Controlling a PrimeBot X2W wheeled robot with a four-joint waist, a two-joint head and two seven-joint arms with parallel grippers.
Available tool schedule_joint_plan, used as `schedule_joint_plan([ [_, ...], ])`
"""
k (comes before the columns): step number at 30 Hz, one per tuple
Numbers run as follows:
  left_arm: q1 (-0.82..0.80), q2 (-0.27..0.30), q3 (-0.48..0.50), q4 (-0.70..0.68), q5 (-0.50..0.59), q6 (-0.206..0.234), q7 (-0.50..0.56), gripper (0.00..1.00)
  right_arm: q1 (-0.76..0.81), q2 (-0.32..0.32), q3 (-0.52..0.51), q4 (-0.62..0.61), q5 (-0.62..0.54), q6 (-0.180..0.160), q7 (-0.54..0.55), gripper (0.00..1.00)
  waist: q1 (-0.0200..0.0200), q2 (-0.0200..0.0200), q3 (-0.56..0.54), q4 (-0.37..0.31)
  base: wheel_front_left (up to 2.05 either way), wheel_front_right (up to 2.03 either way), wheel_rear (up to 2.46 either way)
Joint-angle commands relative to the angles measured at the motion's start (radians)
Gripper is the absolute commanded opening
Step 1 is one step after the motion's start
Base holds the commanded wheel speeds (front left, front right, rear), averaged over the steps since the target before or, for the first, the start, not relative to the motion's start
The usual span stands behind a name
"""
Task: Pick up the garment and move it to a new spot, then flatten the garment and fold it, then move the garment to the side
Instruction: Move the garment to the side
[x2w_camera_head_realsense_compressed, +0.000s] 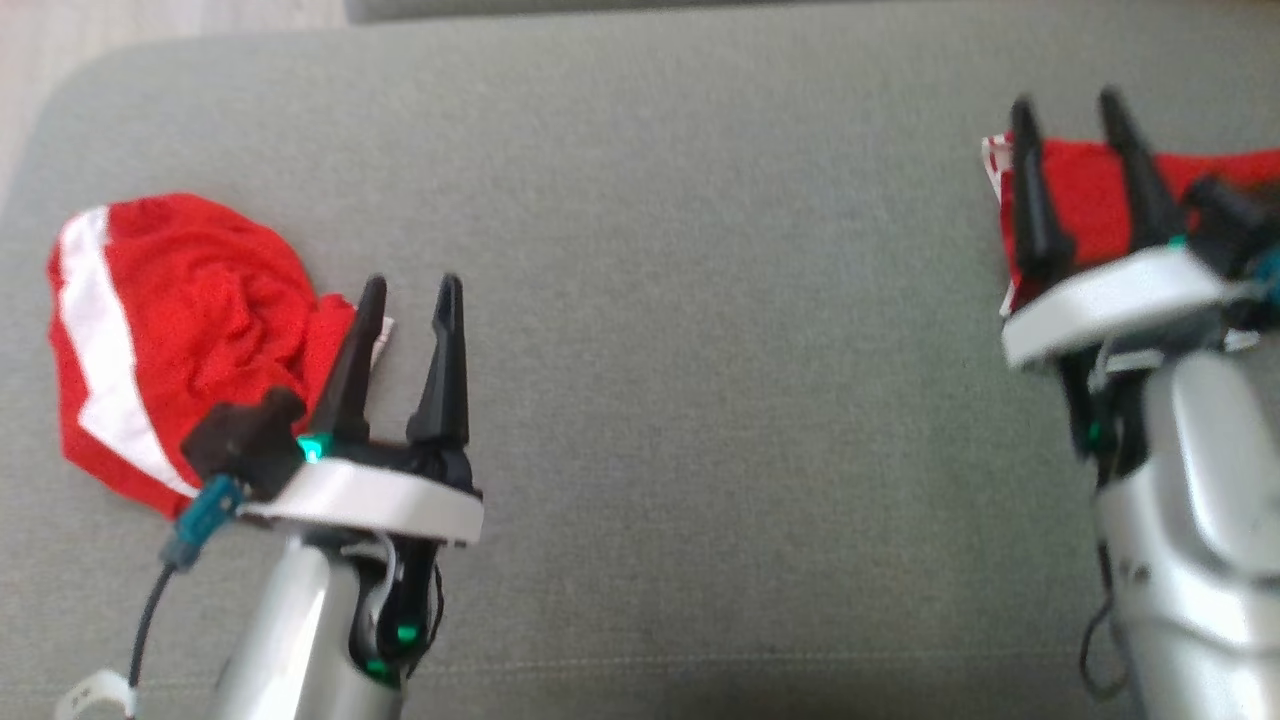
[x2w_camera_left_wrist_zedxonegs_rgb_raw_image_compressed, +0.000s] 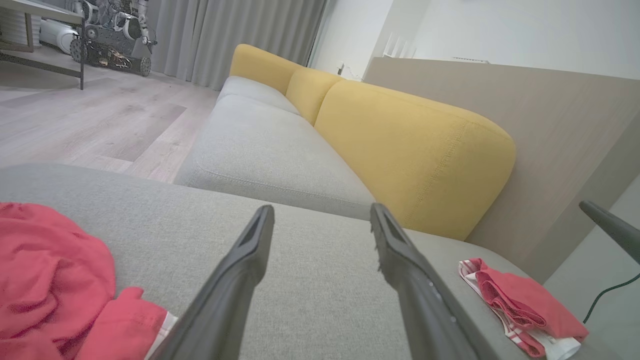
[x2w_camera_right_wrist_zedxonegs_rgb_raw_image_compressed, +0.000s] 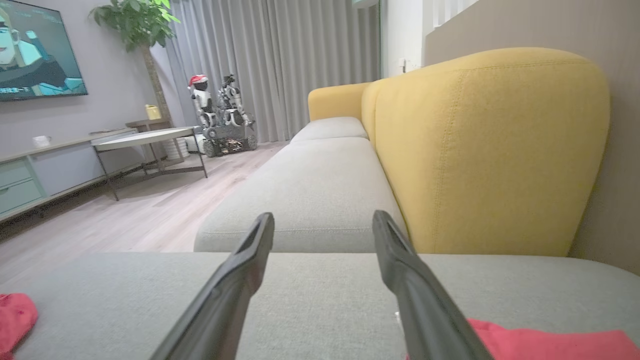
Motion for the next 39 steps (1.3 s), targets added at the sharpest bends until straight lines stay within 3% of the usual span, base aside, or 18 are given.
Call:
schedule_joint_plan([
  [1,-0.003,0.008,0.036,-0.029,0.001,0.007,-0.005,1.00,0.018,0.012,0.016,-0.044,0.003,-0.001,-0.018,1.00,0.0000,0.0000,-0.042,0.024,0.00,0.00,0.00],
  [13,0.115,0.008,0.049,-0.019,-0.001,0.032,-0.005,1.00,0.270,0.070,0.003,-0.084,0.018,-0.001,-0.099,1.00,0.0000,0.0000,-0.112,0.025,0.00,0.00,0.00],
  [39,0.150,0.008,0.051,0.001,0.037,0.016,-0.005,1.00,0.349,0.072,0.004,-0.094,-0.133,-0.001,-0.178,1.00,0.0000,0.0000,-0.109,0.011,0.00,0.00,0.00],
])
